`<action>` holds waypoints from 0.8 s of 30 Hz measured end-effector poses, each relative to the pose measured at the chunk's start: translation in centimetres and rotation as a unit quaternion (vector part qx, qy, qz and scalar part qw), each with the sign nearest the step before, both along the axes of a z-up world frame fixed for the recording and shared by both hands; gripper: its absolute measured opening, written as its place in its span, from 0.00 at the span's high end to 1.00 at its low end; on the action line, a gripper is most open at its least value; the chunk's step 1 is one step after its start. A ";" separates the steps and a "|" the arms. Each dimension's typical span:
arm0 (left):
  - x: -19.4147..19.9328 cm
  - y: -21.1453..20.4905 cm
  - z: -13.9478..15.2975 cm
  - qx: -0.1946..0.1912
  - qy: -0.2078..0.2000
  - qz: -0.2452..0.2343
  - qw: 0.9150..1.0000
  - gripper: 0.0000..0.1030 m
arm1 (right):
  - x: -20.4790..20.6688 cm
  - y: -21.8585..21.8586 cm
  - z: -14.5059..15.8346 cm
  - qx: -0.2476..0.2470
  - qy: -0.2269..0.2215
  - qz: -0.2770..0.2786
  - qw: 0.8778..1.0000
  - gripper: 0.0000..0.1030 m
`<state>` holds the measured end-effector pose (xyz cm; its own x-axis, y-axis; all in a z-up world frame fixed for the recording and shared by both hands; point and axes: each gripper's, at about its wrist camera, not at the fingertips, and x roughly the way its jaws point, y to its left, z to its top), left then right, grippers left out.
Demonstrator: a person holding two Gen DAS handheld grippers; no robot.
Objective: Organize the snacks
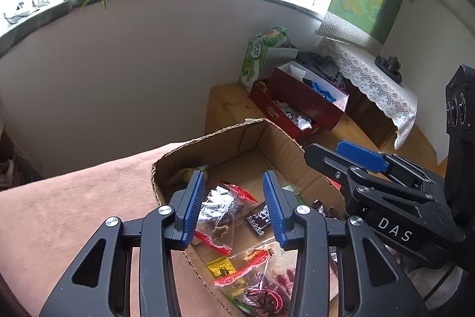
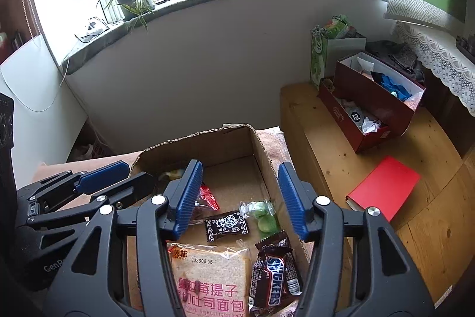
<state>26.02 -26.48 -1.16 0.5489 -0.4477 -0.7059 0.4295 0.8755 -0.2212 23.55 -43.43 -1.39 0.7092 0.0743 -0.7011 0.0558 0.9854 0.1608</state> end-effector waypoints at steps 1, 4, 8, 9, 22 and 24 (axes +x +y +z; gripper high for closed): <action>-0.2 0.1 0.1 0.000 0.000 0.001 1.000 0.62 | -0.2 0.1 0.1 -0.002 0.000 -0.001 1.000 0.45; -0.7 0.3 0.2 0.000 0.000 0.000 1.000 0.62 | -1.0 0.3 0.5 -0.008 -0.003 -0.005 1.000 0.35; -1.4 0.7 0.4 -0.001 -0.001 0.000 1.000 0.62 | -2.5 0.8 1.2 -0.028 -0.010 -0.014 0.999 0.29; -1.7 0.8 0.5 -0.002 -0.001 0.001 1.000 0.62 | -2.9 0.9 1.3 -0.032 -0.012 -0.016 0.999 0.27; -5.9 2.9 1.9 -0.015 -0.028 0.001 0.999 0.47 | -9.7 2.1 3.9 -0.069 -0.052 -0.057 0.995 0.20; -7.2 3.7 2.3 -0.019 -0.038 0.003 0.999 0.43 | -11.1 2.6 4.4 -0.070 -0.063 -0.058 0.994 0.19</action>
<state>18.84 -22.82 1.09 0.6038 -0.4691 -0.6445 0.4404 0.8702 -0.2208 12.48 -40.81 2.99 0.7895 -0.1059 -0.6046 0.1591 0.9866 0.0350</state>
